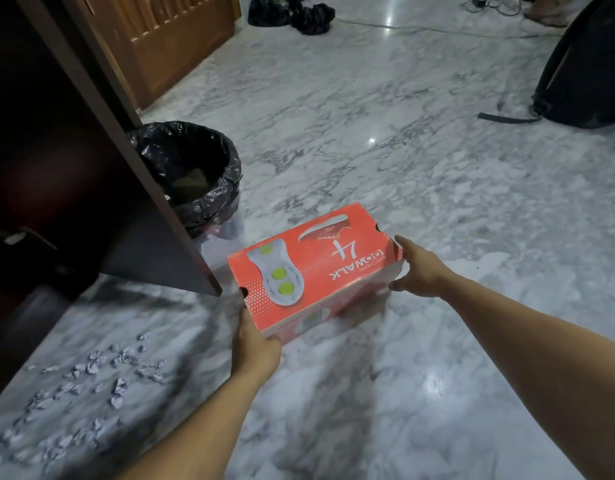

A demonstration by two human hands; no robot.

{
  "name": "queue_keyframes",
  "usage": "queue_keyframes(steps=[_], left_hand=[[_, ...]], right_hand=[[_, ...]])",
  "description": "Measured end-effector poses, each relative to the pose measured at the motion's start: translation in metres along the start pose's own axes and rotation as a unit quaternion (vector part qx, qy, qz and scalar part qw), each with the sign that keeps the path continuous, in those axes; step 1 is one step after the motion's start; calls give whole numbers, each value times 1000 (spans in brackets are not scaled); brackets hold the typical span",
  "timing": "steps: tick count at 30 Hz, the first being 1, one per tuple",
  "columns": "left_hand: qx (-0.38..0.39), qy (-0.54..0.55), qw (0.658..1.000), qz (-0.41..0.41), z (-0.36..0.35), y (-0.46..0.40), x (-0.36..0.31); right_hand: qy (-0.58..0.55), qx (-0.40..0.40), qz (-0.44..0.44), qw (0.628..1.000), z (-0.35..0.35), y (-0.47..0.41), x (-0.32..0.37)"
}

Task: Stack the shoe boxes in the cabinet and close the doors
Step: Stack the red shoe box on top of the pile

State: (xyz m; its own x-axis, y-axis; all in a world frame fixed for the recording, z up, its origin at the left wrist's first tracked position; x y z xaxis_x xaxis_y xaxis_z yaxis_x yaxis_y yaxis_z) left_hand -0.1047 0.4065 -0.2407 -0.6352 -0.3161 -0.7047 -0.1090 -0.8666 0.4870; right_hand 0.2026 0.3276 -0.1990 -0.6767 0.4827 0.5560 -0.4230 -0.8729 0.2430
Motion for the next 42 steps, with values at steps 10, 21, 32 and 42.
queue_keyframes(steps=[10, 21, 32, 42], left_hand=[[6, 54, 997, -51, 14, 22, -54], [-30, 24, 966, -255, 85, 115, -154], [-122, 43, 920, -369, 188, 234, -194], [-214, 34, 881, -422, 318, 339, -200]], right_hand=[[-26, -187, 10, 982, 48, 40, 18], [-4, -334, 58, 941, 161, 149, 92], [-31, -444, 172, 879, 237, 260, 176], [-45, -475, 264, 838, 267, 344, 291]])
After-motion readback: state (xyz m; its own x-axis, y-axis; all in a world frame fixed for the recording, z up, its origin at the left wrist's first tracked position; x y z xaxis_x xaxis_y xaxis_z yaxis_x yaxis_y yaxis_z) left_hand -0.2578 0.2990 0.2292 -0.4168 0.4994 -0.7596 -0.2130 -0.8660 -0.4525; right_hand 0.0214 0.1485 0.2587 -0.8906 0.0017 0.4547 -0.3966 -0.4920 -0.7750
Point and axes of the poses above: each hand's wrist, its own y-axis away from the middle knuckle, its own z-axis out of the back of the hand, x = y × z, the point moved 3 cm from there along -y, towards the middle knuckle, and after that the axes turned 9 degrees about z, right-handed, at the moved point
